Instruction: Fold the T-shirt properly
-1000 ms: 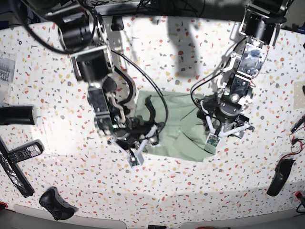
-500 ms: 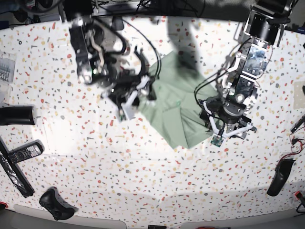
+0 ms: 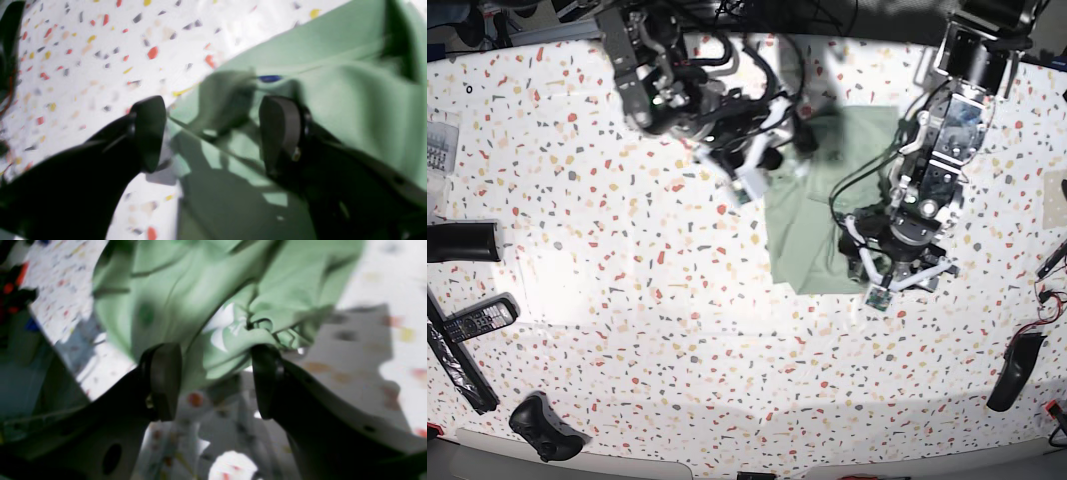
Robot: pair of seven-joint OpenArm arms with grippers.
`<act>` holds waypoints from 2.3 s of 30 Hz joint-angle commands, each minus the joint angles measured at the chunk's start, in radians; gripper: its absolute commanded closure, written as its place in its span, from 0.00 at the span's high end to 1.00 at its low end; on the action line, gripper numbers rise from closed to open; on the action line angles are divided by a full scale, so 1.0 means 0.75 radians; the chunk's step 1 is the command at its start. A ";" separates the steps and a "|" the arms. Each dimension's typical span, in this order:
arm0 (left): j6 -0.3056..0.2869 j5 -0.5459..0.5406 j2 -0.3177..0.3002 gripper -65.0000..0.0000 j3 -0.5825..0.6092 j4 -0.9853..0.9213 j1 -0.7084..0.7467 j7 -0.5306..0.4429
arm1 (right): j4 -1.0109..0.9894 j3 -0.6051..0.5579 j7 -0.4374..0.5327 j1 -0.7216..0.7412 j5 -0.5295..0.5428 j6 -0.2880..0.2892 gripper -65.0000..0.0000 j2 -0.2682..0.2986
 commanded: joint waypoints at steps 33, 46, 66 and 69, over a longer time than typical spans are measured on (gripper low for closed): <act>-0.005 0.030 -0.087 0.63 -0.008 0.328 -0.033 0.045 | 0.031 -0.050 0.172 0.157 -0.417 -0.131 0.50 0.060; -0.006 -0.351 -0.298 0.63 -0.063 0.381 0.074 0.067 | 0.284 0.192 0.152 -0.012 -0.459 -0.132 0.50 0.150; -0.386 -0.521 -0.313 0.63 -0.753 0.902 0.867 0.172 | 0.693 0.767 0.051 -0.650 -0.239 -0.050 0.50 0.379; -0.386 -0.521 -0.313 0.63 -0.817 0.947 0.960 0.179 | 0.762 0.840 0.001 -0.735 -0.239 -0.050 0.50 0.379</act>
